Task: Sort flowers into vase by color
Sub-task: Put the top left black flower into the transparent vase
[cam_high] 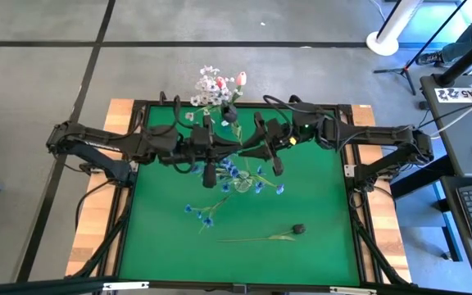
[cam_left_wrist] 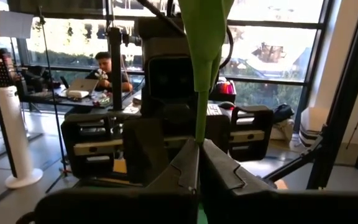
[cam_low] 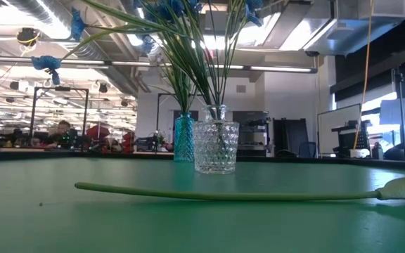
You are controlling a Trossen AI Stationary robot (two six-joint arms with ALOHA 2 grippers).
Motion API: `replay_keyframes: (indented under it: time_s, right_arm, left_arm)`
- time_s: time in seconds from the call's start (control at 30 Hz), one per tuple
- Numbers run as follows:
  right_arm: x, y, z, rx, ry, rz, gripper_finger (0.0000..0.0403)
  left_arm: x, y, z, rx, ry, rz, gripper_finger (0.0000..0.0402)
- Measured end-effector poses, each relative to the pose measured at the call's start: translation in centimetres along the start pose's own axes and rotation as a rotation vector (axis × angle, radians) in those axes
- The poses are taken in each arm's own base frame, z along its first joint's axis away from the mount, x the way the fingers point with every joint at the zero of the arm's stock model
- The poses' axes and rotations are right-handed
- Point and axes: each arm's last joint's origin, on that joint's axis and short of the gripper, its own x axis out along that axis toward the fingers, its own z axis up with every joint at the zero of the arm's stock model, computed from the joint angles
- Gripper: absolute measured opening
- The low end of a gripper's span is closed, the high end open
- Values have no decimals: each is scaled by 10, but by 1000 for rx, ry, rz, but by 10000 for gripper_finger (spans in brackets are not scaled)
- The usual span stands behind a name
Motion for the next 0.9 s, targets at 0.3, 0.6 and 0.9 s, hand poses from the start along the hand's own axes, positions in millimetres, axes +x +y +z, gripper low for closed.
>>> replay_keyframes:
  time_s: [0.3, 0.6, 0.9]
  right_arm:
    - [0, 0, -1, -23, 11, -1, 11]
    - [-32, 16, 25, -108, -35, -30, 4]
    - [-88, 39, 47, -198, 15, -204, 2]
  left_arm:
    - [0, 1, -4, 10, 38, 33, 0]
    - [-17, 6, 7, 11, 43, 99, 87]
    - [-69, 9, 38, 56, 6, 176, 176]
